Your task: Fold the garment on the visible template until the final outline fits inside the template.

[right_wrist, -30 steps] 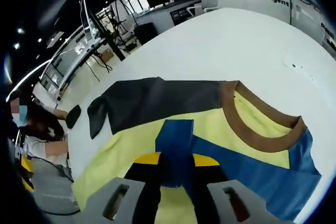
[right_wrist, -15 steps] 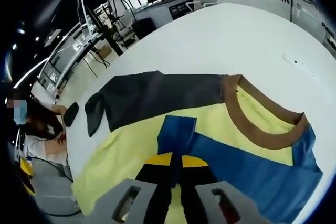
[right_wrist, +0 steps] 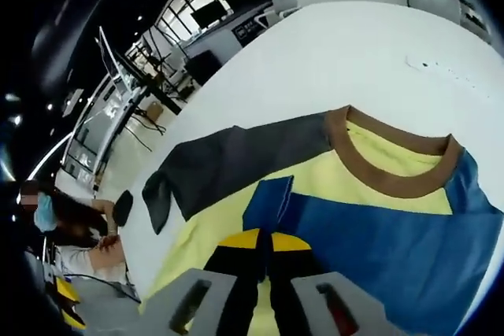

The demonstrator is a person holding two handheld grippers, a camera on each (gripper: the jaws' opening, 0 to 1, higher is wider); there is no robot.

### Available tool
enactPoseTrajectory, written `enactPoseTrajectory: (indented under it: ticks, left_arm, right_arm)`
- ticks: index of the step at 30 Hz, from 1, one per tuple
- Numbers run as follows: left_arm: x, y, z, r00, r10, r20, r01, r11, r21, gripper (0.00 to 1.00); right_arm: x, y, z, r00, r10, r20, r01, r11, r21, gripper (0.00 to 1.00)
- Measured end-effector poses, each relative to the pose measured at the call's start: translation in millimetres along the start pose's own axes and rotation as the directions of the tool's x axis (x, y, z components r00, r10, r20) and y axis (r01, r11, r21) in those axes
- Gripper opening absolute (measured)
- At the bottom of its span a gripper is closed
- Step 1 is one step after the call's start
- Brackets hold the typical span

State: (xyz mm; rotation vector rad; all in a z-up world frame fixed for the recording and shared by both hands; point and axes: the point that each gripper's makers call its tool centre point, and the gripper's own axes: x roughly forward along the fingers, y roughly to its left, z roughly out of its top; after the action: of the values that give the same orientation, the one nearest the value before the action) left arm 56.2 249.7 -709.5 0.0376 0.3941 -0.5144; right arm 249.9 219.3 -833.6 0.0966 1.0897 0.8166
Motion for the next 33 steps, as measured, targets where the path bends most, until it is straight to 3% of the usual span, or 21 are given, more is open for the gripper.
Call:
enactPoseTrajectory:
  ticks: [9, 15, 19, 24, 27, 33]
  left_arm:
    - [-1.8, 2.5, -2.1, 1.0, 0.007, -0.006, -0.007, 1.0, -0.002, 0.11]
    - [-2.8, 3.1, -2.9, 1.0, 0.01, -0.009, -0.01, 1.0, -0.003, 0.1]
    - [-3.0, 3.9, -3.6, 1.0, 0.013, -0.011, -0.014, 1.0, -0.005, 0.1]
    - [-4.1, 5.1, -3.8, 1.0, 0.018, -0.012, -0.018, 1.0, -0.006, 0.1]
    - [-5.3, 6.7, -4.6, 1.0, 0.023, -0.013, -0.023, 1.0, -0.008, 0.1]
    - [-6.2, 8.8, -6.2, 0.999, 0.03, -0.017, -0.031, 0.999, -0.017, 0.1]
  right_arm:
    - [-7.0, -5.0, 15.3, 0.995, -0.077, 0.059, 0.083, 0.991, -0.101, 0.0]
    - [-9.0, 5.0, 34.4, 0.986, -0.048, 0.161, 0.078, 0.979, -0.187, 0.0]
    - [-4.1, 11.7, 29.5, 0.991, -0.036, 0.132, 0.065, 0.973, -0.221, 0.0]
    - [1.0, 18.8, 25.5, 0.993, -0.008, 0.119, 0.022, 0.992, -0.121, 0.0]
    - [4.6, 25.1, 27.7, 0.989, 0.009, 0.147, -0.007, 1.0, -0.009, 0.0]
    - [10.3, 38.4, 37.0, 0.974, 0.025, 0.226, -0.07, 0.979, 0.194, 0.0]
